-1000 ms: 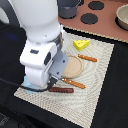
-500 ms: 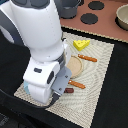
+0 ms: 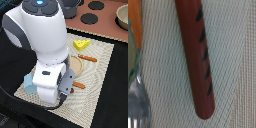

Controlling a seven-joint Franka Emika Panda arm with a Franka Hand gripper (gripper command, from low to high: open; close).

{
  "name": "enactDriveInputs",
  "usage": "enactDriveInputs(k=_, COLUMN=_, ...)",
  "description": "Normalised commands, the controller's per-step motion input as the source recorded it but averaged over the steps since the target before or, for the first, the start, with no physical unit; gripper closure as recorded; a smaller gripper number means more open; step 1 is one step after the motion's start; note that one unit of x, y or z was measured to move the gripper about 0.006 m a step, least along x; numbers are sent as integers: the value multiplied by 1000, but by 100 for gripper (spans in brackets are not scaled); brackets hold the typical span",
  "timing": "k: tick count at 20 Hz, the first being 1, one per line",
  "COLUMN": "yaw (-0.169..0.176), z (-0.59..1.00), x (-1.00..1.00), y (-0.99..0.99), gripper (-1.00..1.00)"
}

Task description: Interact with the objects in diverse but meaningful ways.

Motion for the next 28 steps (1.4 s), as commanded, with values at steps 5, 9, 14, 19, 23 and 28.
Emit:
enactDriveInputs(k=5, yaw=108, z=-43, x=53, y=-430, gripper=-100)
enactDriveInputs(k=9, yaw=66, z=-4, x=89, y=-494, gripper=-100)
enactDriveInputs(k=14, yaw=37, z=-11, x=318, y=-225, gripper=-100)
enactDriveInputs(k=19, yaw=25, z=2, x=393, y=-114, gripper=100)
enactDriveInputs(k=23, yaw=21, z=32, x=523, y=-46, gripper=100)
enactDriveInputs(k=28, yaw=17, z=21, x=510, y=-86, gripper=100)
